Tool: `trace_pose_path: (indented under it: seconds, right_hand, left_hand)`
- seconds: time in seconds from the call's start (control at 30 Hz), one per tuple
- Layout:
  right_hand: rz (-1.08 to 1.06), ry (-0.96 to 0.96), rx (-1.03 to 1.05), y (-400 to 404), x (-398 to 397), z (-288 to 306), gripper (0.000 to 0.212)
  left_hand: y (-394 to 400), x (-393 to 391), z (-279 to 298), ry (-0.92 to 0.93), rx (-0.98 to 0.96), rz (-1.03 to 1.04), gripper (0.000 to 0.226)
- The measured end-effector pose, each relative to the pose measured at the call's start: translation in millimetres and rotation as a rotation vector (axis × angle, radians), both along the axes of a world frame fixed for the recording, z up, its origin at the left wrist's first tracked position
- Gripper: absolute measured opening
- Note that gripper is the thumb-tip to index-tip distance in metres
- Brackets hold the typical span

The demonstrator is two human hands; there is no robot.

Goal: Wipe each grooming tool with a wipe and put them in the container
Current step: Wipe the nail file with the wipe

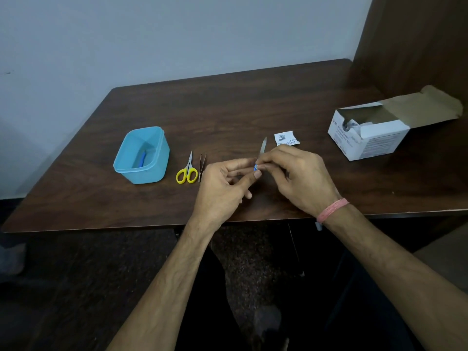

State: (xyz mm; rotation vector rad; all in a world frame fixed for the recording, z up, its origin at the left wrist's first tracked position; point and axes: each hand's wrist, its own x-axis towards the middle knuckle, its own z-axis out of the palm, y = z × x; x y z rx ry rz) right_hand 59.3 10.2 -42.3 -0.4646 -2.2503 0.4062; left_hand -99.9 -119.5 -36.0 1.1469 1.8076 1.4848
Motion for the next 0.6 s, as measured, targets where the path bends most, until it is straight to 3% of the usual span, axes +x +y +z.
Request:
trace_pose_path:
  seconds: [0.47, 0.6]
  right_hand:
    - [-0.105, 0.082, -0.077, 1.7, -0.1, 0.4, 0.004]
    - [-0.027, 0.027, -0.076, 0.2, 0.1, 0.7, 0.004]
  left_hand:
    - [0.4, -6.8, -5.0, 0.015, -0.018, -0.055, 0.03]
    - [0.4, -5.5, -3.7, 0.007, -0.001, -0.049, 0.029]
